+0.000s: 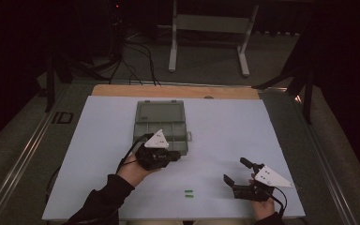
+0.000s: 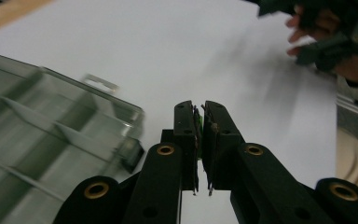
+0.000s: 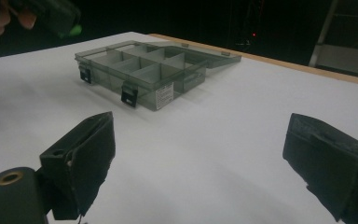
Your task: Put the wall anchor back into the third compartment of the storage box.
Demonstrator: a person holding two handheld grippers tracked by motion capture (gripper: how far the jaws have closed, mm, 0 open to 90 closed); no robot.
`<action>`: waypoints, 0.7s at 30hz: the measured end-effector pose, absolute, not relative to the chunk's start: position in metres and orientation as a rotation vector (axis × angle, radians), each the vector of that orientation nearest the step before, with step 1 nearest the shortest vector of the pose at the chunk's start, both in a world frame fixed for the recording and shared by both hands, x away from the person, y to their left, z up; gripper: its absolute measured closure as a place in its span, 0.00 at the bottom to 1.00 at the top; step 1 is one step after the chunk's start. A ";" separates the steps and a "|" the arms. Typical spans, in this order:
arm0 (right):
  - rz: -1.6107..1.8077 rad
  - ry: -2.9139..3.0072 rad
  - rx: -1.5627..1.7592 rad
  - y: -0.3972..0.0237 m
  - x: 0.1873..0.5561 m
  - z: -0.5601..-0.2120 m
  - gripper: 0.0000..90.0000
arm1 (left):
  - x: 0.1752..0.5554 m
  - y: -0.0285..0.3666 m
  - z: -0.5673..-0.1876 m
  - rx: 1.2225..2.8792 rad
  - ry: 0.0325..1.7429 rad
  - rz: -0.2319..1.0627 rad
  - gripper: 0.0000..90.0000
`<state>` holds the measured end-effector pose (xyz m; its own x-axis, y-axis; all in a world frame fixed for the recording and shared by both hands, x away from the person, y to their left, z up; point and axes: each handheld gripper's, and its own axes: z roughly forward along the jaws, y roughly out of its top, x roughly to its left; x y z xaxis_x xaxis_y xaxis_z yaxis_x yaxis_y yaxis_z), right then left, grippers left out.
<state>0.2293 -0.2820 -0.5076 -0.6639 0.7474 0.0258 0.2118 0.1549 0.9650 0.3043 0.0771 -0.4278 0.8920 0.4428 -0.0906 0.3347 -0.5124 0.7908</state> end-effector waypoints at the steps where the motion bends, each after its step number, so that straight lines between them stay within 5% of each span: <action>1: 1.528 1.974 0.910 -0.282 0.229 -0.508 0.11 | 0.307 0.079 -0.425 2.146 0.565 0.157 0.92; 21: 1.528 1.979 0.911 -0.281 0.230 -0.508 0.11 | 0.353 0.091 -0.413 2.030 0.797 0.301 0.92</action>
<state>0.2296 -0.2814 -0.5079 -0.6659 0.7456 0.0270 0.2150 0.1570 0.9639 0.3529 0.0907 -0.4132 0.7617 0.6414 -0.0922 0.4205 -0.3809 0.8235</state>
